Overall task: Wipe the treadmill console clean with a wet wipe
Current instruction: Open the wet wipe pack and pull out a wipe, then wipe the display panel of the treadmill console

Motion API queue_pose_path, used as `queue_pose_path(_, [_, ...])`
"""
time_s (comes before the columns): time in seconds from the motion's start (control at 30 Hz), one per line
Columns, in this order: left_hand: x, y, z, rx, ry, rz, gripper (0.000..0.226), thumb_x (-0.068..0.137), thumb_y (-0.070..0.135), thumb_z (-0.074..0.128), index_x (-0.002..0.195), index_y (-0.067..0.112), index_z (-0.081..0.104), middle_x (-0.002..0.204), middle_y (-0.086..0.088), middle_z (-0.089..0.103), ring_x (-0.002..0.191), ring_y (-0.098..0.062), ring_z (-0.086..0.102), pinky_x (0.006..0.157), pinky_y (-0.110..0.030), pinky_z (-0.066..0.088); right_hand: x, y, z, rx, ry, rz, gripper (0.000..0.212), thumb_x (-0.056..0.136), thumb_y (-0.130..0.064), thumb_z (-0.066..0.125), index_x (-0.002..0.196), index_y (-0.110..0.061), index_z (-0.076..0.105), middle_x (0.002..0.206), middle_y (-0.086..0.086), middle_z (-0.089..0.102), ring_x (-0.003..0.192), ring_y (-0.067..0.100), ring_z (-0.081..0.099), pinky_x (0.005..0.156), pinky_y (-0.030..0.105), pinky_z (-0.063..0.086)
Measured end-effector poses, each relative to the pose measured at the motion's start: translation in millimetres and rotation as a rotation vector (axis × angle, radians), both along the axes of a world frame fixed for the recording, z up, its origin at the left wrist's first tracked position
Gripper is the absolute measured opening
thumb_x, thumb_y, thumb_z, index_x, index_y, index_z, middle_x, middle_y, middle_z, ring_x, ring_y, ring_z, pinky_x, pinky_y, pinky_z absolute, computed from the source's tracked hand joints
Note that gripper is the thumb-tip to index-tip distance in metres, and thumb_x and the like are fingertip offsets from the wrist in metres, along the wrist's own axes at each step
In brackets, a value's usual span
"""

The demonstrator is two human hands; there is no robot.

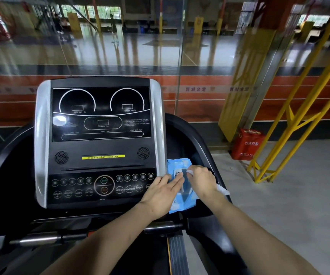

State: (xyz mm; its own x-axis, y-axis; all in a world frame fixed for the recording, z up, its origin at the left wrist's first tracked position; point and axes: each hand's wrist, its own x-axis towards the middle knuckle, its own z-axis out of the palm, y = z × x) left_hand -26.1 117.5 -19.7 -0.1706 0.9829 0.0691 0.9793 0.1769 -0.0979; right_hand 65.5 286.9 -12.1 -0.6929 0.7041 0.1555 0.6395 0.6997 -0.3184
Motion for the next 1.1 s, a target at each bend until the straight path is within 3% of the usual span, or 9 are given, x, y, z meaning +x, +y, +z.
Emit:
queue_pose_path(0.27, [1.5,19.7,-4.9,-0.157,0.226,0.013,0.079,0.095,0.015,0.053,0.163,0.014,0.014,0.174,-0.006,0.003,0.143,-0.034,0.024,0.115,-0.044,0.027,22.6,17.7,0.8,-0.168,0.311,-0.011,0.012,0.095,-0.026,0.067,0.087,-0.017,0.066,0.085,0.001,0.068,0.079,0.022,0.064,0.071,0.038,0.055])
queue_pose_path(0.47, [9.3,33.2,-5.0,-0.220,0.311,0.031,0.063,0.100,0.025,0.050,0.158,0.016,0.029,0.165,-0.007,0.024,0.139,-0.031,0.027,0.108,-0.046,0.027,20.9,14.8,7.8,-0.276,0.411,-0.060,0.014,0.092,-0.043,0.062,0.095,-0.029,0.061,0.080,-0.011,0.067,0.074,0.005,0.064,0.059,0.020,0.048])
queue_pose_path(0.6, [11.3,36.4,-4.3,-0.237,0.312,0.030,0.054,0.101,0.022,0.047,0.154,0.016,0.039,0.162,-0.006,0.030,0.137,-0.030,0.025,0.110,-0.047,0.023,20.6,8.4,17.7,-0.347,0.465,-0.147,0.009,0.093,-0.031,0.054,0.101,-0.027,0.054,0.081,-0.007,0.065,0.069,0.005,0.060,0.049,0.011,0.038])
queue_pose_path(0.67, [10.2,34.4,0.0,-0.205,0.292,0.007,0.048,0.100,0.020,0.045,0.148,0.014,0.046,0.156,-0.006,0.039,0.138,-0.031,0.027,0.112,-0.048,0.023,21.8,6.1,25.6,-0.412,0.528,-0.175,0.005,0.094,-0.025,0.054,0.098,-0.023,0.055,0.079,-0.005,0.064,0.066,0.009,0.059,0.049,0.013,0.040])
queue_pose_path(0.8, [6.8,12.5,9.8,-0.047,0.112,-0.022,0.050,0.093,0.015,0.051,0.143,0.015,0.053,0.154,-0.003,0.046,0.140,-0.031,0.034,0.112,-0.043,0.030,28.7,1.7,48.3,-0.591,0.709,-0.130,0.019,0.095,-0.019,0.055,0.081,-0.007,0.058,0.065,0.003,0.049,0.062,0.014,0.045,0.062,0.036,0.039])
queue_pose_path(0.97, [-14.9,-35.4,36.0,0.175,-0.079,0.067,0.049,0.088,0.022,0.057,0.137,0.020,0.063,0.147,0.005,0.057,0.134,-0.027,0.048,0.104,-0.041,0.042,12.3,-21.2,87.9,-0.678,0.767,0.007,0.018,0.097,-0.028,0.060,0.083,-0.023,0.069,0.065,-0.014,0.059,0.063,0.001,0.053,0.065,0.023,0.041])
queue_pose_path(1.1, [-43.7,-61.5,63.0,0.268,-0.127,0.271,0.055,0.094,0.025,0.052,0.149,0.022,0.053,0.159,0.002,0.046,0.145,-0.025,0.041,0.114,-0.042,0.037,-23.1,-41.5,117.1,-0.713,0.823,0.075,0.013,0.095,-0.025,0.063,0.085,-0.021,0.071,0.083,0.006,0.067,0.075,0.011,0.058,0.070,0.029,0.045])
